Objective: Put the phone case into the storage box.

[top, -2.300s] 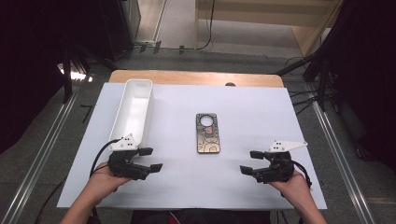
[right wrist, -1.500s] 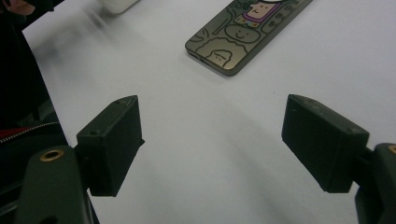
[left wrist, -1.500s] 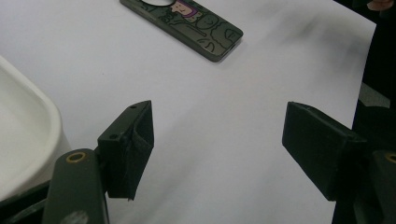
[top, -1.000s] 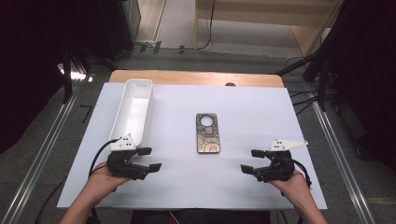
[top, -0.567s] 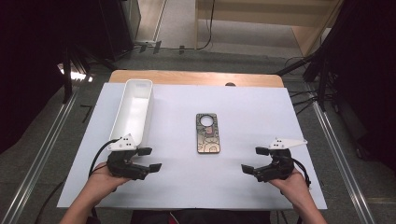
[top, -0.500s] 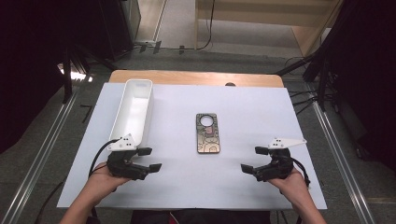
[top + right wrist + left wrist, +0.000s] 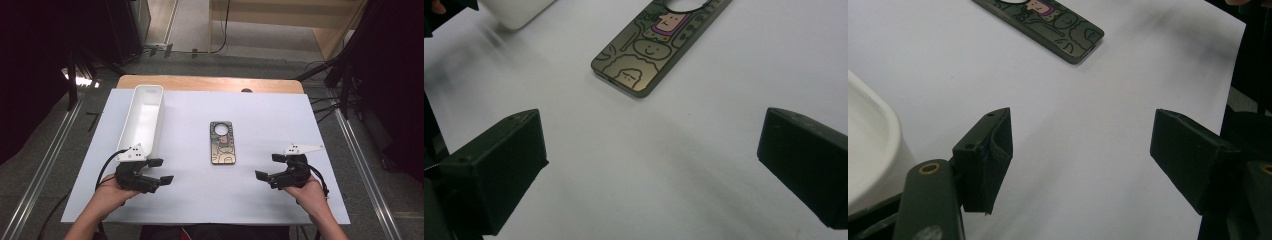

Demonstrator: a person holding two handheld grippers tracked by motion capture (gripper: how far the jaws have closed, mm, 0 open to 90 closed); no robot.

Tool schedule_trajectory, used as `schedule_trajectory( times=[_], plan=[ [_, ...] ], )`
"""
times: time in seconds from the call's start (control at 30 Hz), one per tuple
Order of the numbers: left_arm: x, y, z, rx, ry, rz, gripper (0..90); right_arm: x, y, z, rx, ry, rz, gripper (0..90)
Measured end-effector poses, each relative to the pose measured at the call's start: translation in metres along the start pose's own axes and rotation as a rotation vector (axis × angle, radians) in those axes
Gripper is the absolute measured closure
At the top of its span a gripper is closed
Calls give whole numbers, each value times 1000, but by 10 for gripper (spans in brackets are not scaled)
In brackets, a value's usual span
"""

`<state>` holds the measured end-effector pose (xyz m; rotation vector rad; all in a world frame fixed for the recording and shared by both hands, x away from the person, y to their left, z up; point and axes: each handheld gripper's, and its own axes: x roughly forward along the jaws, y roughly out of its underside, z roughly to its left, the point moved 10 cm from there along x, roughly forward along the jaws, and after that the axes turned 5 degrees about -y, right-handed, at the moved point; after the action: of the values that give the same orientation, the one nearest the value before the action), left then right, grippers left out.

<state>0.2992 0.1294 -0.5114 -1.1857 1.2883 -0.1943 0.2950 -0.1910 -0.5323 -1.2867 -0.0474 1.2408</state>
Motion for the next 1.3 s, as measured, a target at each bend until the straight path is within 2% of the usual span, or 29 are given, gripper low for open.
schedule_trajectory(
  times=[0.2,0.93,1.3],
  plan=[
    [0,0,0,2,1,1,251,4,-3,-2,14,14,-3,0],
    [2,1,-2,4,6,8,251,23,-30,6,-10,27,-22,0],
    [2,0,-2,1,8,6,251,35,-38,7,-22,44,-12,0]
  ],
)
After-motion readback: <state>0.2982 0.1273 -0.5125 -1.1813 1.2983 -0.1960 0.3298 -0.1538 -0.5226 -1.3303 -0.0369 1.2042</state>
